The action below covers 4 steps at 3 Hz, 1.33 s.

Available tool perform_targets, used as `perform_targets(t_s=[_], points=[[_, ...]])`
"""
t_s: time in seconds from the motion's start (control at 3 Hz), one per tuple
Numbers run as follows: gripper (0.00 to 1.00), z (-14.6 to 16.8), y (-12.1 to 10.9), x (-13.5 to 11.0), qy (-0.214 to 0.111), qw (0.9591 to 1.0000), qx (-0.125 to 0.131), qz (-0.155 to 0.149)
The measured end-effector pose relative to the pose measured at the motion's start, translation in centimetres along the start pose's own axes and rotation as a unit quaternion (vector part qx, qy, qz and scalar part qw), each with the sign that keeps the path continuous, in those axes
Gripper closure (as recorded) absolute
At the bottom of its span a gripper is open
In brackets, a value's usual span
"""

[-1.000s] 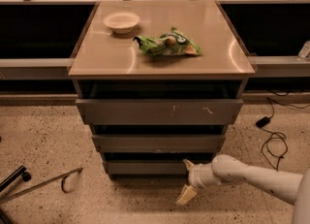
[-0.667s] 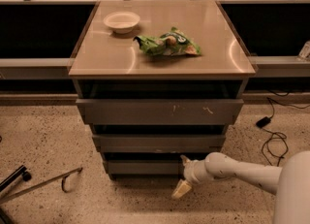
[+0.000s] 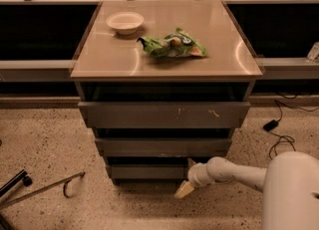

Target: Open bottom drawer

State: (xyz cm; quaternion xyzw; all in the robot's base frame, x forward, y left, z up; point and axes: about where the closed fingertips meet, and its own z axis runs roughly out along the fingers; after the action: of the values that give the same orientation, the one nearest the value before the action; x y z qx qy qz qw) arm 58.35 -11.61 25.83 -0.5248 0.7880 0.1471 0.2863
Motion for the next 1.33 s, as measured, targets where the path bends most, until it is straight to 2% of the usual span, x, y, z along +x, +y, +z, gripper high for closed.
perform_targets(t_s=[0.33, 0.67, 1.0, 1.33], points=[[0.0, 1.3, 1.3, 1.4, 0.006, 0.9997, -0.013, 0.02], [0.0, 3.3, 1.5, 2.0, 0.008, 0.9993, -0.026, 0.027], [0.0, 5.3, 0.7, 1.6, -0.001, 0.9993, -0.031, 0.02], [0.0, 5.1, -1.0, -0.2, -0.015, 0.9998, -0.009, -0.005]])
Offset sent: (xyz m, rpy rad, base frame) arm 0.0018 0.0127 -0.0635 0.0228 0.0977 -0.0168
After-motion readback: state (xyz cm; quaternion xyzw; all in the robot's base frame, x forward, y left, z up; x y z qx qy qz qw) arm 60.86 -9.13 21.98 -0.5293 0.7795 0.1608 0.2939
